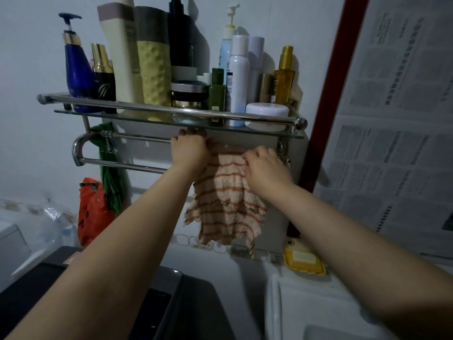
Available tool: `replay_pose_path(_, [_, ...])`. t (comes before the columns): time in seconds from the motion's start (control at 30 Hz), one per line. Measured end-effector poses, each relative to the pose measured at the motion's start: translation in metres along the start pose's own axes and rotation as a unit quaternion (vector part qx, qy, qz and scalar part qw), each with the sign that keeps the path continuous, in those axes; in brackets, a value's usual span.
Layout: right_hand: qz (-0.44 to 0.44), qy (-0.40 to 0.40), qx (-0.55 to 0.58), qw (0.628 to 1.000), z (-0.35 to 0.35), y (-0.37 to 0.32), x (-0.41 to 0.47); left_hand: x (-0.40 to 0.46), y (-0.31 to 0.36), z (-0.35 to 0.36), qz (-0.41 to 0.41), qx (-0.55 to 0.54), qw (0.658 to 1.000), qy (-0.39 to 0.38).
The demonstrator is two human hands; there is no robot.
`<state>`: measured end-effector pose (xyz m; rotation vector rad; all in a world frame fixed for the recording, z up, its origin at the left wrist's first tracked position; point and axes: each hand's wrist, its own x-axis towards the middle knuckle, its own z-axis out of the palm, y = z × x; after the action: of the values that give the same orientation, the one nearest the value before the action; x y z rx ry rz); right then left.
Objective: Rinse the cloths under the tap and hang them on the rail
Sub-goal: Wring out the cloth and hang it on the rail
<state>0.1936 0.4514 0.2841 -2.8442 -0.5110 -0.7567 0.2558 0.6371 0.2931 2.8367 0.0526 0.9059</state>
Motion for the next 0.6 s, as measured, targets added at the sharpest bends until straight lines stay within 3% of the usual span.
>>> replay_pose_path(0.1, [0.017,-0.021,-0.040,0.999,-0.009,0.004,-0.010,-0.024,-0.003,-0.004,0.006,-0.006,0.998,0.059])
replay_pose_path(0.17, [0.032,-0.078,-0.064,0.994,-0.015,0.005,-0.011,-0.037,-0.008,-0.003,0.019,-0.028,0.999,0.001])
replay_pose_path(0.27, [0.054,-0.090,-0.037,0.994,-0.018,0.006,-0.010,-0.046,-0.017,-0.002,0.049,-0.104,0.987,-0.115])
replay_pose_path(0.43, [0.091,-0.046,0.102,0.989,-0.027,0.008,-0.007,-0.048,-0.021,-0.016,0.088,-0.167,0.972,-0.137])
replay_pose_path(0.53, [0.145,0.014,0.261,0.954,-0.029,0.006,0.004,-0.041,-0.016,-0.025,0.044,-0.219,0.970,-0.097])
replay_pose_path(0.6, [0.152,0.066,0.296,0.941,-0.027,0.005,0.012,-0.031,-0.009,-0.031,0.001,-0.254,0.967,-0.019])
